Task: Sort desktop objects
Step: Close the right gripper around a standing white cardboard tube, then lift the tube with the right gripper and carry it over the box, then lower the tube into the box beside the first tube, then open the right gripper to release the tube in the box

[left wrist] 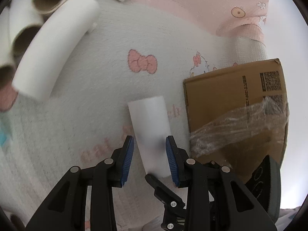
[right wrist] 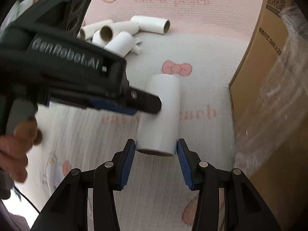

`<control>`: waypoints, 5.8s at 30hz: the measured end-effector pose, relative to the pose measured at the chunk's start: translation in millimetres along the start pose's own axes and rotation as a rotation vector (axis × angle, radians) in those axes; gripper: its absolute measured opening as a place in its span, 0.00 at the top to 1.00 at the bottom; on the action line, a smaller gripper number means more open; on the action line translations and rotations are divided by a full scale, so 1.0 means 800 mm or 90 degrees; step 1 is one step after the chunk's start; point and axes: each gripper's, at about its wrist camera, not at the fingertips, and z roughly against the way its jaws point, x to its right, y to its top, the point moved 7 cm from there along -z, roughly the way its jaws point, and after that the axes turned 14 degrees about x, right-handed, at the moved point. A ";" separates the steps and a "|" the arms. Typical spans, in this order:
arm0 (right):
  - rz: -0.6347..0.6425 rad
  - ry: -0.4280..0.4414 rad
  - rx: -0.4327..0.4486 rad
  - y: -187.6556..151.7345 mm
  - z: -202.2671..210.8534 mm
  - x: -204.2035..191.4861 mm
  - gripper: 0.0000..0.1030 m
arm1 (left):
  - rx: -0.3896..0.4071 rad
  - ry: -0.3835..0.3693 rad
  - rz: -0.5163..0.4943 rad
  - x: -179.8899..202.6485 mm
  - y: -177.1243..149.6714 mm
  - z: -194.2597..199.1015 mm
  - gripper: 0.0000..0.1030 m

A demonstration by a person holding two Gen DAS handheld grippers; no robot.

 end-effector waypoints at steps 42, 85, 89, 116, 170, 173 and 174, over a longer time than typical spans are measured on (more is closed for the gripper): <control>-0.134 0.078 -0.013 0.083 -0.003 -0.007 0.57 | 0.049 -0.039 -0.049 0.046 0.065 0.059 0.59; -0.146 0.004 0.133 0.256 0.147 0.163 0.58 | 0.090 -0.204 -0.302 0.356 0.169 0.102 0.61; -0.189 0.009 0.123 0.254 0.152 0.192 0.58 | 0.071 -0.207 -0.309 0.373 0.162 0.084 0.61; -0.247 0.018 -0.087 0.130 0.076 0.243 0.58 | -0.094 -0.076 -0.388 0.354 0.064 -0.017 0.64; -0.173 0.043 -0.326 0.043 -0.027 0.280 0.59 | -0.086 -0.039 -0.461 0.314 0.091 0.005 0.88; -0.179 0.043 -0.322 0.043 -0.025 0.284 0.57 | -0.088 -0.038 -0.458 0.313 0.092 0.005 0.88; -0.180 0.044 -0.323 0.042 -0.025 0.285 0.57 | -0.088 -0.039 -0.458 0.314 0.091 0.005 0.88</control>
